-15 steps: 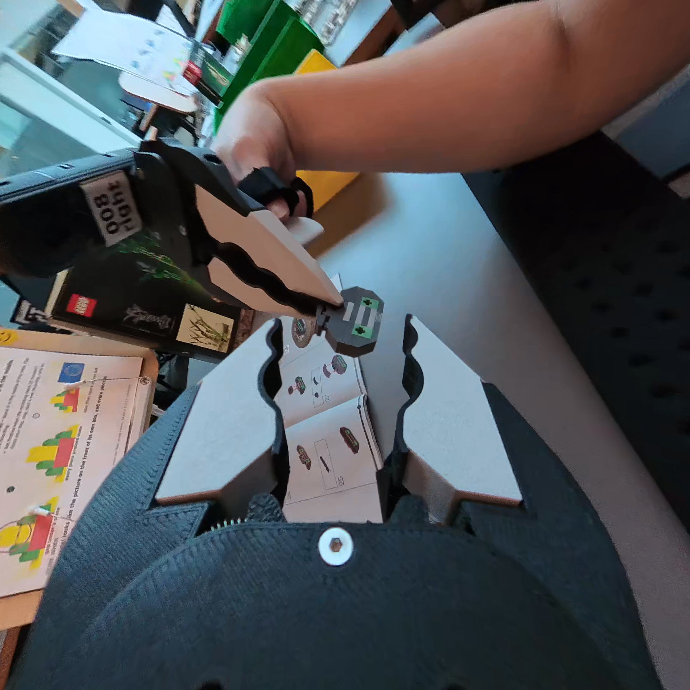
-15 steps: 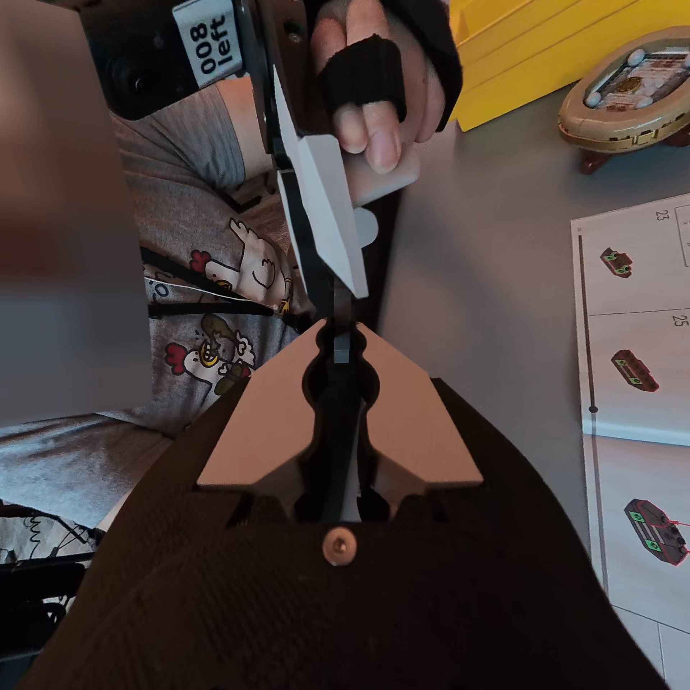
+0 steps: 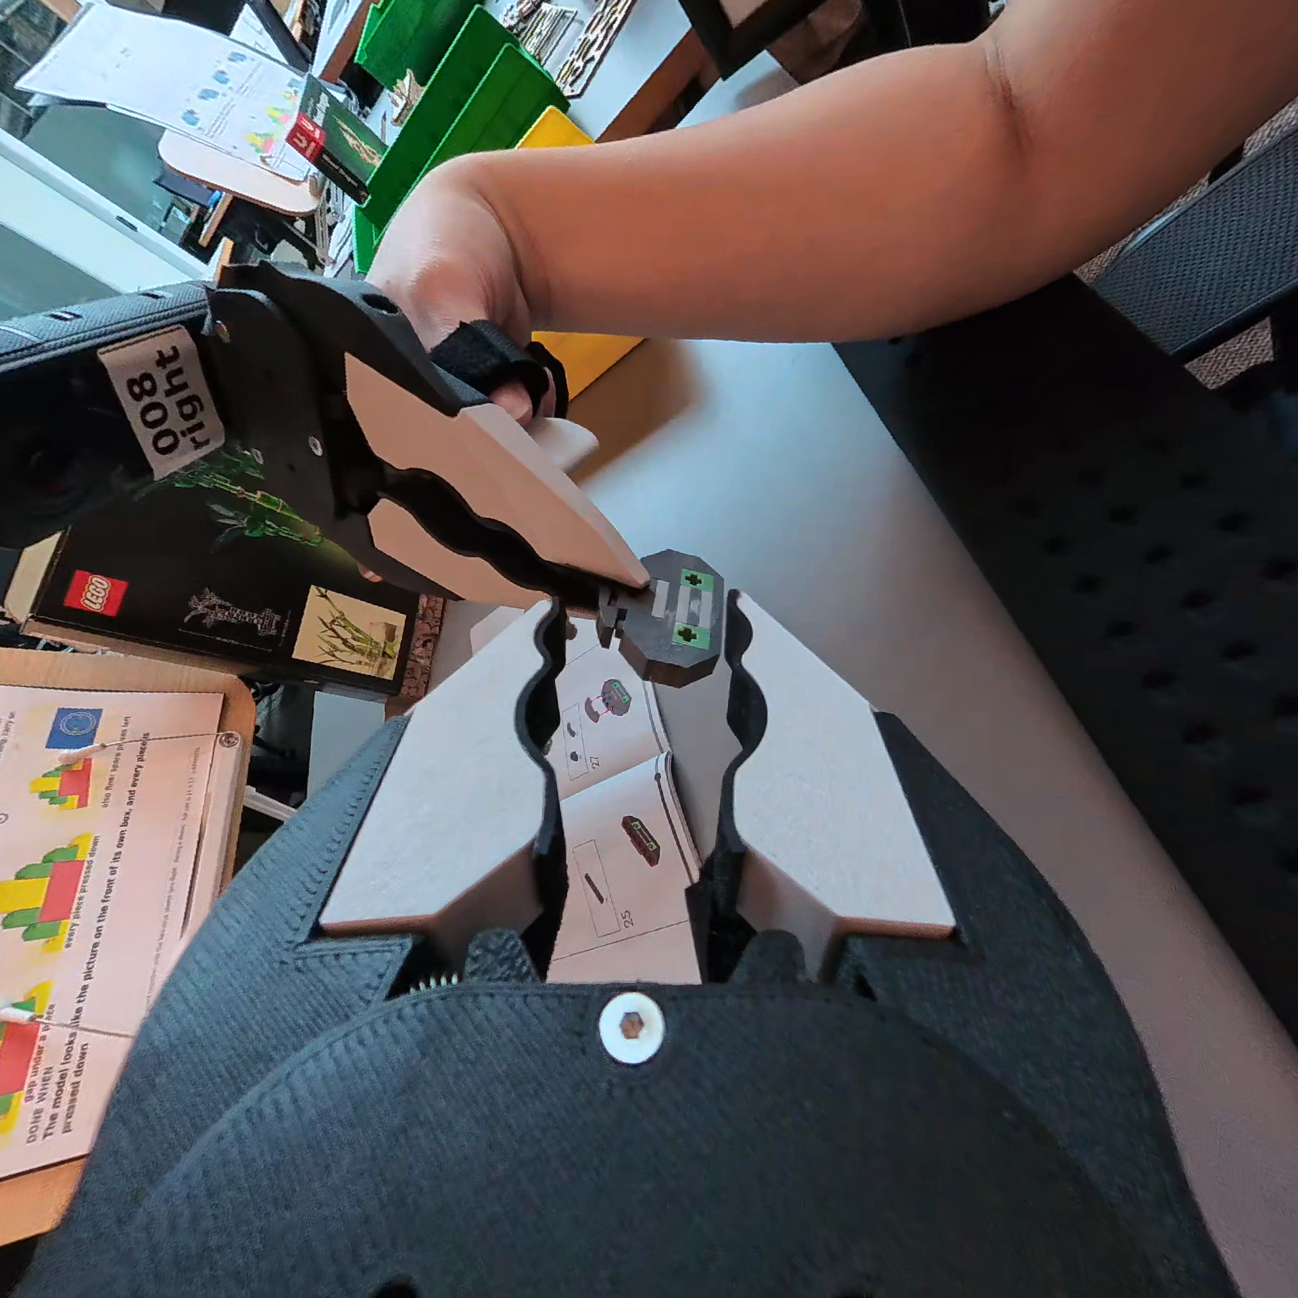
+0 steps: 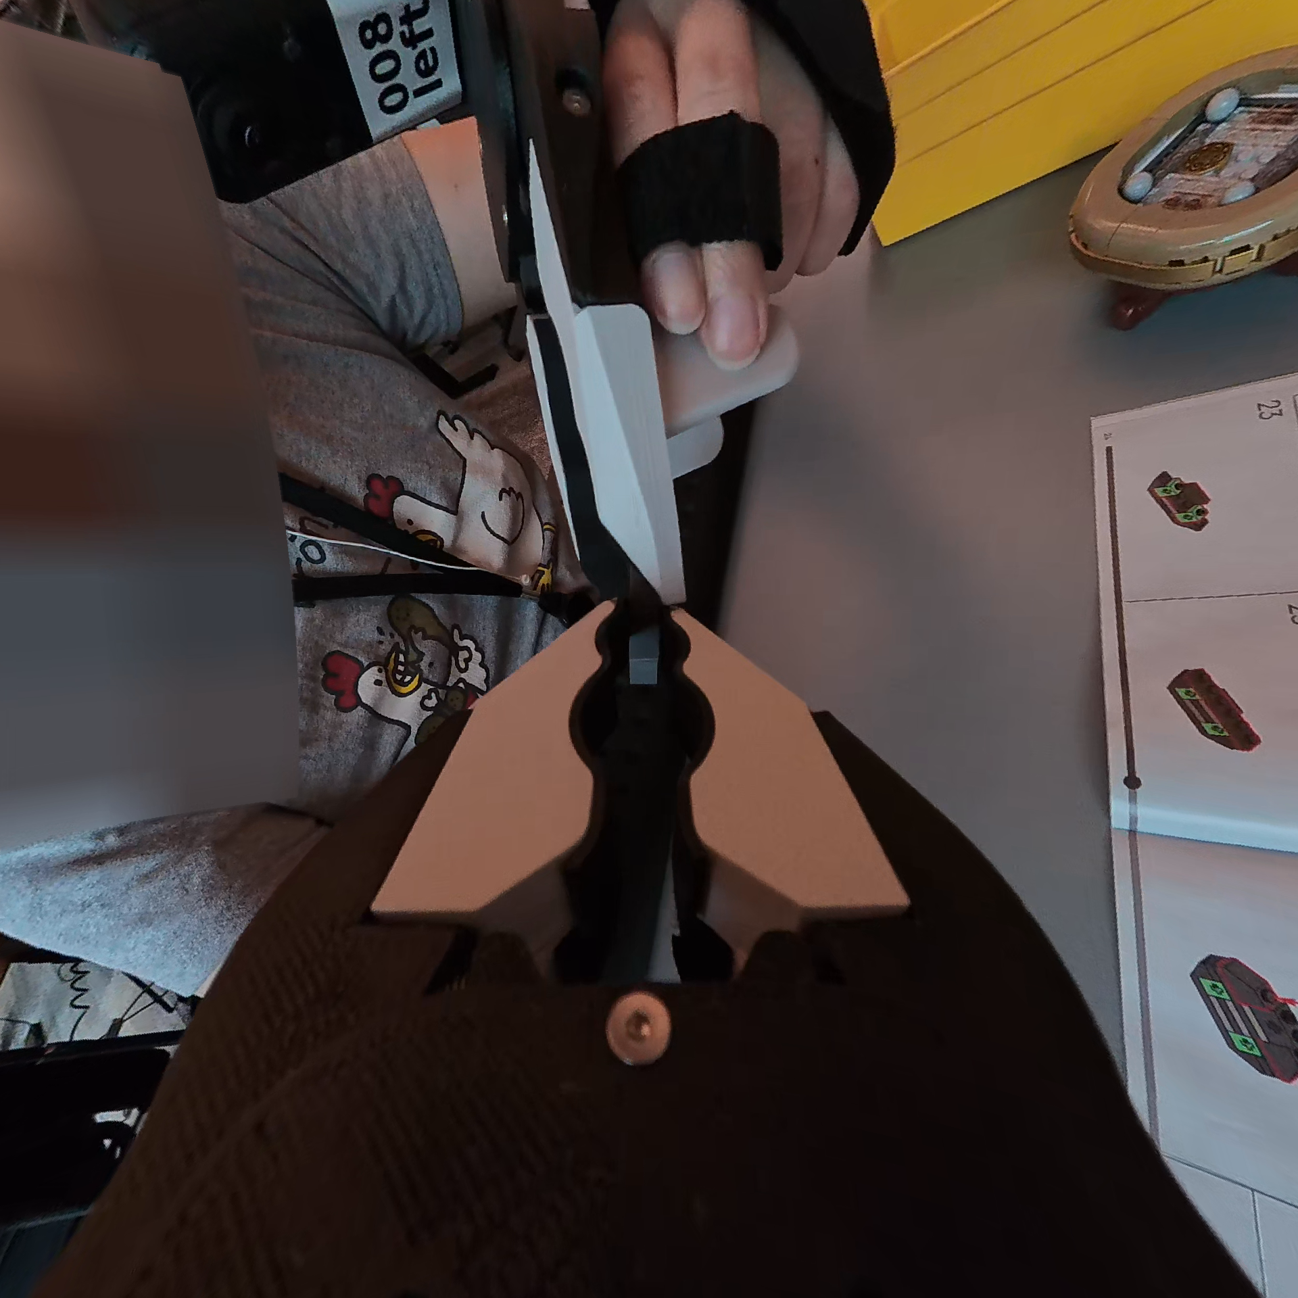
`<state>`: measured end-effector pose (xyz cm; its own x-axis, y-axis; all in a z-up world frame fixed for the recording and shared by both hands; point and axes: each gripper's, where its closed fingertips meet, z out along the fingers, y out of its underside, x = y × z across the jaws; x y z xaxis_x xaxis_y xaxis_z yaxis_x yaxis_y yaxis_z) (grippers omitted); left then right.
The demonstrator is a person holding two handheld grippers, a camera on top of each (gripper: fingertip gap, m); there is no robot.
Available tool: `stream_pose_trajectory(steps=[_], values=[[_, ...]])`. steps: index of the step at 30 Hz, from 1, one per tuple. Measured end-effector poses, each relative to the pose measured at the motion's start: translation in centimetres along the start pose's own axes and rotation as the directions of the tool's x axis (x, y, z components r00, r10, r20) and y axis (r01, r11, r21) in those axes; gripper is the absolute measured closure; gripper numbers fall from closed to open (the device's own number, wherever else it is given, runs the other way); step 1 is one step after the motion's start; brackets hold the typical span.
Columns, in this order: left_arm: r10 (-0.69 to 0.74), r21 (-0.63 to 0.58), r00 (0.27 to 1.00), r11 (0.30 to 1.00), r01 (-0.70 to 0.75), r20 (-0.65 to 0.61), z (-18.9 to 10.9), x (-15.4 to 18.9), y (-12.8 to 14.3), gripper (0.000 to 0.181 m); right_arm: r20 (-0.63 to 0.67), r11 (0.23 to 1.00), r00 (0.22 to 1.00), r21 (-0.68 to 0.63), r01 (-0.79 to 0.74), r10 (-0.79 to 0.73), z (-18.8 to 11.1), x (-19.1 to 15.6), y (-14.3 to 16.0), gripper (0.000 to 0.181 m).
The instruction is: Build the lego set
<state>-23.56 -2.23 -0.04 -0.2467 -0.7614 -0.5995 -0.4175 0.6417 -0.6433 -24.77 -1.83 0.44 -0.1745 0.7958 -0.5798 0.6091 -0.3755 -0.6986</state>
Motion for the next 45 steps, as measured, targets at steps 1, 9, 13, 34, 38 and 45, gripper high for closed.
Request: stream_pose_trajectory(steps=[1,9,13,34,38,45], values=[[0.004,0.0,1.0,1.0,-0.004,0.002,0.0,0.0,0.0,0.138,0.002,1.0,1.0,0.0,-0.001,0.001,0.0,0.0,0.0,0.175],[0.05,-0.015,0.998,0.999,-0.049,0.032,-0.2,-0.1,0.2,0.148,0.016,0.999,1.0,0.038,-0.02,0.019,-0.3,0.2,-0.4,0.176],[0.051,-0.036,0.998,0.998,-0.05,0.03,-0.2,0.0,0.4,0.148,0.012,0.999,1.0,0.036,-0.023,0.022,-0.1,0.4,-0.5,0.176],[-0.077,0.128,0.96,0.991,0.044,0.269,-6.2,-4.1,-2.7,0.149,-0.199,0.847,0.903,0.316,0.427,-0.38,-1.8,-2.4,-7.4,0.125],[-0.167,0.282,0.934,0.957,0.076,0.316,-8.7,-5.0,-4.6,0.15,-0.49,0.544,0.586,0.243,0.803,-0.646,-2.5,-5.4,-9.6,0.12],[-0.287,0.497,0.894,0.863,0.087,0.343,-11.0,-6.0,-6.3,0.15,-0.68,0.447,0.357,0.048,0.893,-0.64,-1.7,-6.3,-11.3,0.129]])
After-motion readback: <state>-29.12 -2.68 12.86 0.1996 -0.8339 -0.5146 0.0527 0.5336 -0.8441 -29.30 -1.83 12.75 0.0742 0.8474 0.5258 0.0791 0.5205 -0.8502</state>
